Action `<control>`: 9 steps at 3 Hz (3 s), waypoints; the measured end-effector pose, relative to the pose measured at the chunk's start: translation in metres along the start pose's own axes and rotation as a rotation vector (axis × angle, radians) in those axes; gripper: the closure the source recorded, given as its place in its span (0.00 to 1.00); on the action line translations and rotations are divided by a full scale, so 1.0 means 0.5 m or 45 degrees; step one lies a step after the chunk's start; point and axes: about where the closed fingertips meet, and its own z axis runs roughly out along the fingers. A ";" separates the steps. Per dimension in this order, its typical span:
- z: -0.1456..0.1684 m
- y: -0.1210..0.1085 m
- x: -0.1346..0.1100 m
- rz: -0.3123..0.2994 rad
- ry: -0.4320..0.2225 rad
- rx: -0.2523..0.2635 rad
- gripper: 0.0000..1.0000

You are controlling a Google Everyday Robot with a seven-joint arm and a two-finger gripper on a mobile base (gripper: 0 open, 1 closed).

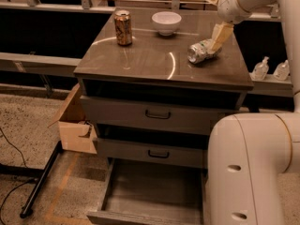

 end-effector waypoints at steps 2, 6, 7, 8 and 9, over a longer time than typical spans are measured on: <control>-0.003 -0.025 0.079 -0.040 0.135 0.086 0.00; 0.076 0.038 0.114 -0.093 0.155 -0.057 0.00; 0.110 0.044 0.108 -0.108 0.150 -0.082 0.00; 0.134 0.047 0.102 -0.123 0.146 -0.100 0.15; 0.137 0.048 0.098 -0.128 0.145 -0.106 0.38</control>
Offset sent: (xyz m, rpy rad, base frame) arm 0.1040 -0.1051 0.0539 -0.1283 -0.1180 -0.1086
